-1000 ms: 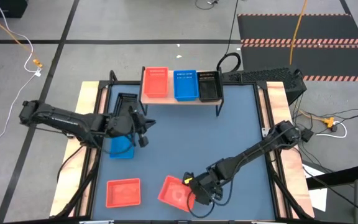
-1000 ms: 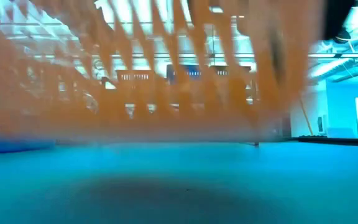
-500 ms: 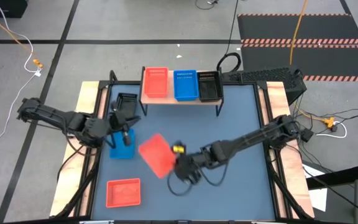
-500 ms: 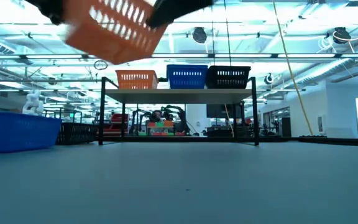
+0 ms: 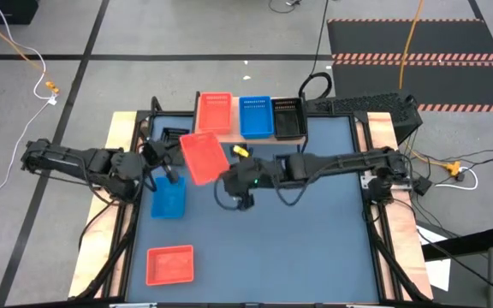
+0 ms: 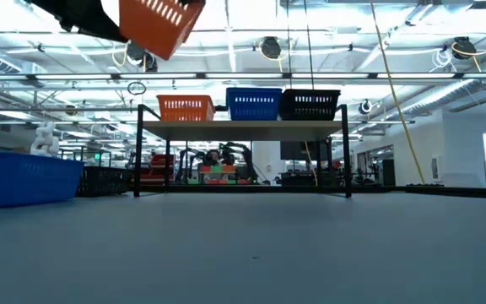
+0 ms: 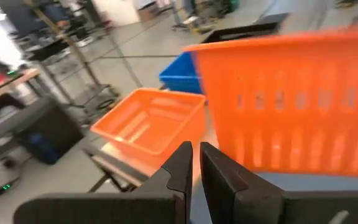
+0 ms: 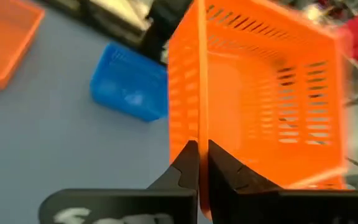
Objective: Stack baskets on shelf by color
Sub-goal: Stack the right orange basket on top of the orange basket on the shelf
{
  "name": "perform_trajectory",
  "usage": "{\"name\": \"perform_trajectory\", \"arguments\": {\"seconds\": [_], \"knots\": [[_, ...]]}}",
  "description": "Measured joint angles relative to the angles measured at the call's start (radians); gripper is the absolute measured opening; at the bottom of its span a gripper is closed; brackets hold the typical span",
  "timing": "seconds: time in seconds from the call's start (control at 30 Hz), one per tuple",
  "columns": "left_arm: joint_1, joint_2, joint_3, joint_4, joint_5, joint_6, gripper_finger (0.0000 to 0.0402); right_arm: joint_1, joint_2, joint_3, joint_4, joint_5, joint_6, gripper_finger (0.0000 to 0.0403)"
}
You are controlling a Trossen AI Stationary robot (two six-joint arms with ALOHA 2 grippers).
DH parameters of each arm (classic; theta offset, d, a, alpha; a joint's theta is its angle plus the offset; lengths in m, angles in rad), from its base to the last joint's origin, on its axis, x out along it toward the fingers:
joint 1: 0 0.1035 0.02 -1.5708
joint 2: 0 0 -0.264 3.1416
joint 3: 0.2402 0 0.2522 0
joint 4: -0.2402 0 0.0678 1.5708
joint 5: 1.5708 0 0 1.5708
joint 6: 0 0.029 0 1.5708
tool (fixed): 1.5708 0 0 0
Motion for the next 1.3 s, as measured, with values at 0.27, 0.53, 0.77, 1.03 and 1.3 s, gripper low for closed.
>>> {"name": "perform_trajectory", "arguments": {"seconds": [0.27,0.53,0.77,1.03,1.3], "knots": [[0.06,0.003,-0.003,-0.035,-0.015,-0.019,0.0037,-0.114,-0.003,0.063,0.075,0.143,-0.008,0.0001],[0.074,0.002,-0.002,-0.017,-0.017,-0.013,0.0037,-0.144,0.0,0.061,-0.006,0.143,0.033,0.0002],[0.093,0.002,-0.002,-0.004,-0.026,-0.006,0.0037,-0.153,-0.015,0.091,0.04,0.153,0.018,0.0002],[0.155,0.002,-0.002,0.037,-0.028,0.008,0.0037,-0.268,0.079,0.279,0.05,0.013,0.025,0.0001],[0.208,0.002,-0.002,0.037,-0.03,0.011,0.0037,-0.401,0.272,0.413,0.078,-0.229,0.128,0.0001]]}}
